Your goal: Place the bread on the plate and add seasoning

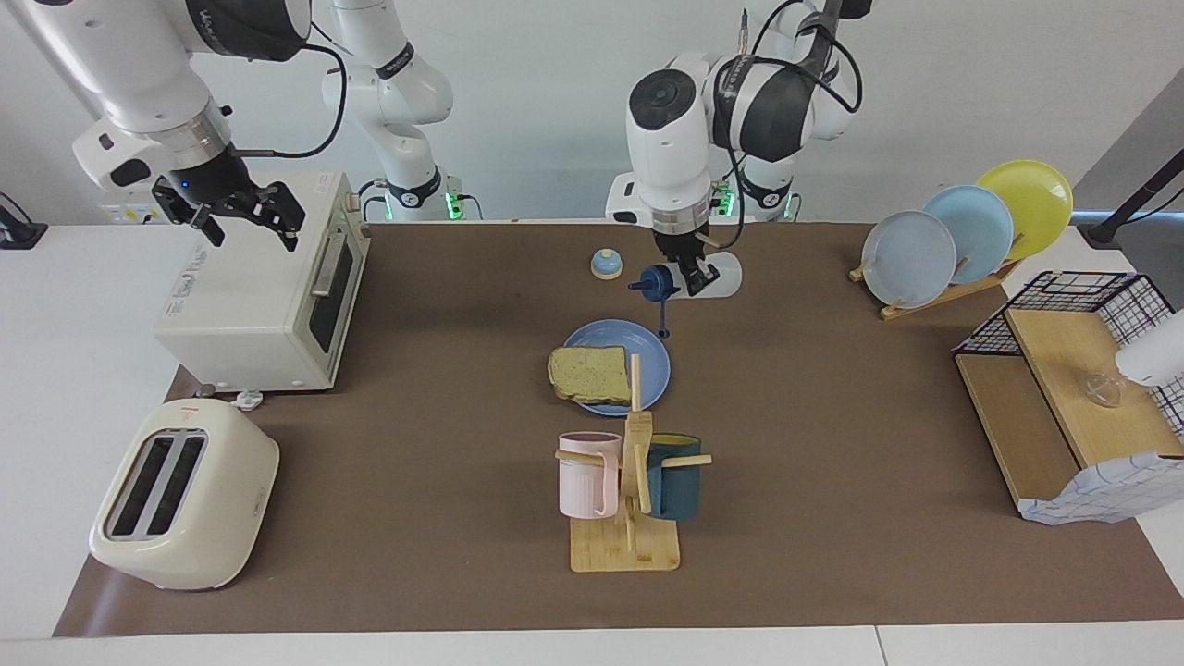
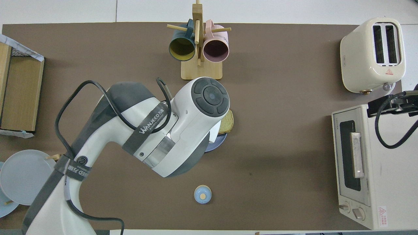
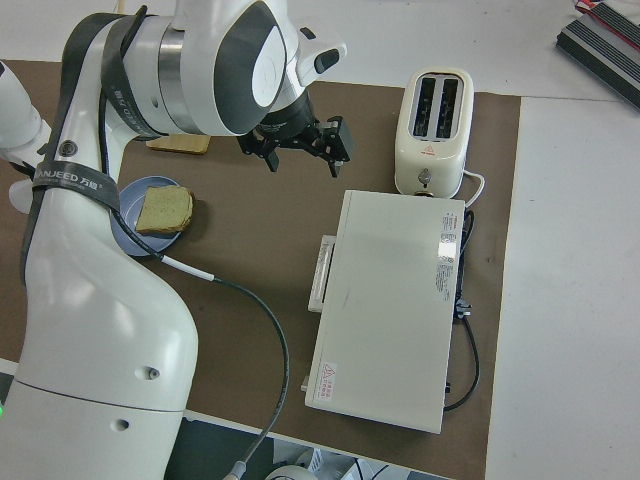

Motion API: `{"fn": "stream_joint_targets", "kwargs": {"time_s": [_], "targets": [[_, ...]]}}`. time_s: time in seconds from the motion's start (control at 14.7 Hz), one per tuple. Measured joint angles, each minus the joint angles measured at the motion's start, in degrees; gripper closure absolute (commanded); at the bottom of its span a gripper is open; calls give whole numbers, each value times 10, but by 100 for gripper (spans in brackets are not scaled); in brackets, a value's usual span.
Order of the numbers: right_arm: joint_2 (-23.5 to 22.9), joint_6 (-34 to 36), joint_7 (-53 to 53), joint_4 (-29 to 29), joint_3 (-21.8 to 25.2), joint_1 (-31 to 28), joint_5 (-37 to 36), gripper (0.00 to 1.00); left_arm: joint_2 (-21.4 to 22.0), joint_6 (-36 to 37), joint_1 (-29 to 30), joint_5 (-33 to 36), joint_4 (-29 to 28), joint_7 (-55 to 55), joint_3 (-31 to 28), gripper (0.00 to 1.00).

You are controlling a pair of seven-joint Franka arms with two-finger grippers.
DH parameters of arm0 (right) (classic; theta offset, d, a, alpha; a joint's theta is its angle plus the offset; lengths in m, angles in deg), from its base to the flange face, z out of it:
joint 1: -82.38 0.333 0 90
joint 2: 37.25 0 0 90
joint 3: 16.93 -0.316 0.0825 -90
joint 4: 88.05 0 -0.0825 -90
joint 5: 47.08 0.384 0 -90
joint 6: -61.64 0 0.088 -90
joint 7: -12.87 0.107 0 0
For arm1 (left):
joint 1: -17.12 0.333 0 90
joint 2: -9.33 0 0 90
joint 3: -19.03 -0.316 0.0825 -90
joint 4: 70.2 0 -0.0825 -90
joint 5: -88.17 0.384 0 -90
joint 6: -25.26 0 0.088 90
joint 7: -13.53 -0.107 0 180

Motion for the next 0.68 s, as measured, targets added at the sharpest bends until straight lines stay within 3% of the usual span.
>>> {"fn": "stream_joint_targets", "kwargs": {"time_s": [0.2,0.68], "targets": [[14,-2,0,-16,5,-1,0,0,-23,19,-26,34,2,7,0,75],[-16,-2,0,4,20,-2,0,0,-89,60,-76,105,27,25,0,76]]}}
